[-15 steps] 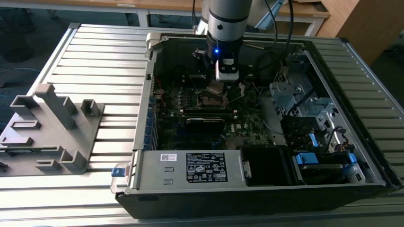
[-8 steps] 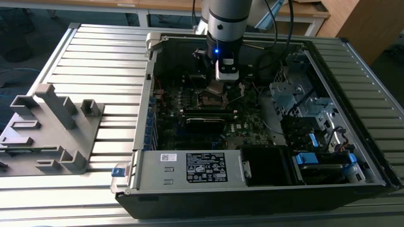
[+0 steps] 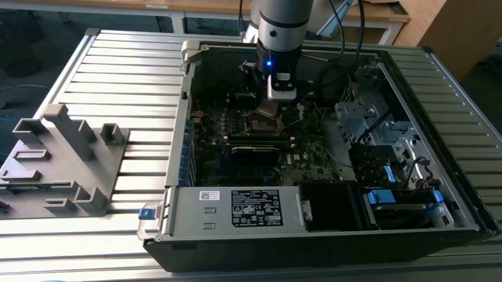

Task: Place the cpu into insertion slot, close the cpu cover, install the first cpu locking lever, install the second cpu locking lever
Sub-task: 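Place the cpu into insertion slot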

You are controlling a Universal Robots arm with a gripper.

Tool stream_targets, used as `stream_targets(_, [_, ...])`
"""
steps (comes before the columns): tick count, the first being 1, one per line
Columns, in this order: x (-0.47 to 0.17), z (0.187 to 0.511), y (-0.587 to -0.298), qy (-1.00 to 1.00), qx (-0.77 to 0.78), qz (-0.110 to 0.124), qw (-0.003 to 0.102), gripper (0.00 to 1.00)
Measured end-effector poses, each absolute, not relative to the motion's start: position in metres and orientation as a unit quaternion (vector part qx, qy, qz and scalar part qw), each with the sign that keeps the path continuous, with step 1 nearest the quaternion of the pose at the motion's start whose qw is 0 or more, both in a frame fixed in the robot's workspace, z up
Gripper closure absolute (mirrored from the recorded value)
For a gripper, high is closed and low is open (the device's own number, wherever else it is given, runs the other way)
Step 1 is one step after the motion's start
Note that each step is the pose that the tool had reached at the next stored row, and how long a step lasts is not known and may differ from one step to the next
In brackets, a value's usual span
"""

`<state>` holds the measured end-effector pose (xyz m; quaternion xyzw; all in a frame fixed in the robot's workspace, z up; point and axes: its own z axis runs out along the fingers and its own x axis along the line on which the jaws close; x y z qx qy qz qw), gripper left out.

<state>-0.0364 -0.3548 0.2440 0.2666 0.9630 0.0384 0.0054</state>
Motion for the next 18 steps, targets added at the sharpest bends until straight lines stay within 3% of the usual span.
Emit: stream_targets(18, [-0.0364,0.2437,-0.3548,0.949,0.312,0.038,0.007,0.46])
